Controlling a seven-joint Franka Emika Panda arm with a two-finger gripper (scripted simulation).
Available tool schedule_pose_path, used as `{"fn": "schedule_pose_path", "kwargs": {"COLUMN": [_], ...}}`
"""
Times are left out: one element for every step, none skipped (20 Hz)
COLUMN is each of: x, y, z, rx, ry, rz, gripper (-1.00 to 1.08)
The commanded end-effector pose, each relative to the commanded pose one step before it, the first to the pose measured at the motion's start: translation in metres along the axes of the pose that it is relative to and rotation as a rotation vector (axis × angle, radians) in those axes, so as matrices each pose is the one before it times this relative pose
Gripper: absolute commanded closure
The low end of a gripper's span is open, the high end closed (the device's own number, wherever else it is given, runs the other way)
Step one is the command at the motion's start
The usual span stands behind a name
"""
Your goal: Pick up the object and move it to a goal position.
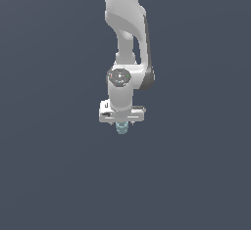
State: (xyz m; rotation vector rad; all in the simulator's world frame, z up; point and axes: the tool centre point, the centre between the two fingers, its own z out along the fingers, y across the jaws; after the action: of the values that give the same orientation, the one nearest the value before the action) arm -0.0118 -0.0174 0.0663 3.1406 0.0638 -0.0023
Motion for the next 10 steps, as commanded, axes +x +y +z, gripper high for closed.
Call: {"fn": "schedule_pose_path", "kwargs": {"x": [0.0005,0.0003,0.00028,0.00012,0.0,0.0,0.0,0.0,0.0,0.0], "y": [0.00003,0.00002,0.00002,0.00001,0.0,0.0,0.0,0.0,0.0,0.0], "z": [0.00771,0.00143,0.00075,0.00022,0.0,0.0,0.0,0.0,0.0,0.0], "rx": [-0.00004,0.0,0.0,0.0,0.0,0.0,0.0,0.0,0.0,0.0], "ry": [0.00114,0.0,0.0,0.0,0.0,0.0,0.0,0.0,0.0,0.0], "rz": [-0.00003,0.0,0.0,0.0,0.0,0.0,0.0,0.0,0.0,0.0], "gripper": [-0.92,-0.92,-0.92,-0.92,1.08,1.08,1.08,1.08,1.08,1.08]}}
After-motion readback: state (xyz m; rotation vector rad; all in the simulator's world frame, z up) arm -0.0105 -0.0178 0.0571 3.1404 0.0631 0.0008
